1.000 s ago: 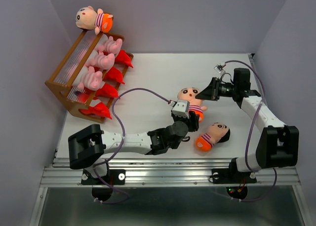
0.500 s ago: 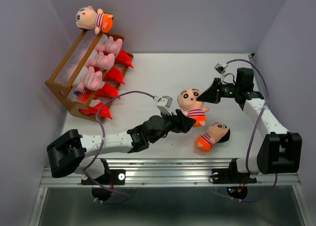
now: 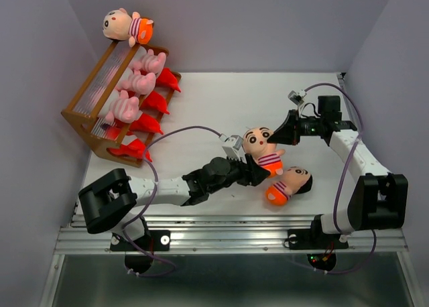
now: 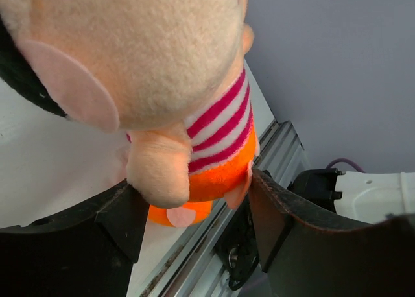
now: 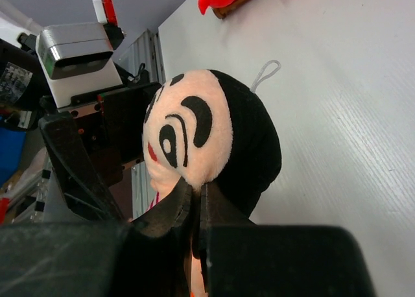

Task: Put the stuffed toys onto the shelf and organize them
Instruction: Pass the stuffed toy from the right arm to the left

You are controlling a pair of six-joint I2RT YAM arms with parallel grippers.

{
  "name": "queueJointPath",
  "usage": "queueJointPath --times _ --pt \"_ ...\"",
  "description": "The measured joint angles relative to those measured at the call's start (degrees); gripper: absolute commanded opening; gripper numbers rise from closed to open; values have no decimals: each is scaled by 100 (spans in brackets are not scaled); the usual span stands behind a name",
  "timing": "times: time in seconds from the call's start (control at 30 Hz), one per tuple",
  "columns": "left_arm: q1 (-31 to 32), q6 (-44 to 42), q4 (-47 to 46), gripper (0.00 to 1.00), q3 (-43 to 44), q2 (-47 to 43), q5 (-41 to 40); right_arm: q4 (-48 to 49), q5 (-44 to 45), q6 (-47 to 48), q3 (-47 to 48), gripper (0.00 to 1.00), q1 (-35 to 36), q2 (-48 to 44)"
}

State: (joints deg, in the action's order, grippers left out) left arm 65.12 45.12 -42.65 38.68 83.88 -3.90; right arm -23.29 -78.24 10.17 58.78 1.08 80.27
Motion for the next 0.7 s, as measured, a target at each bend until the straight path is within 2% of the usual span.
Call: queueJointPath --times 0.13,0.33,0.47,0.5,0.6,0.7 --pt "0 44 15 66 4 74 -42 -76 -44 87 0 1 0 -2" --pt "2 118 48 50 9 72 -275 -74 -85 107 0 1 0 -26" --pt "2 109 105 28 74 74 -326 -74 -96 118 0 1 0 -37" --pt "2 92 133 19 120 81 -326 -72 -101 120 0 1 0 -39" --pt "4 57 175 3 238 153 -323 -72 -111 122 0 3 -13 -57" --pt "4 33 177 0 269 210 -348 -72 -107 144 0 10 -37 -107"
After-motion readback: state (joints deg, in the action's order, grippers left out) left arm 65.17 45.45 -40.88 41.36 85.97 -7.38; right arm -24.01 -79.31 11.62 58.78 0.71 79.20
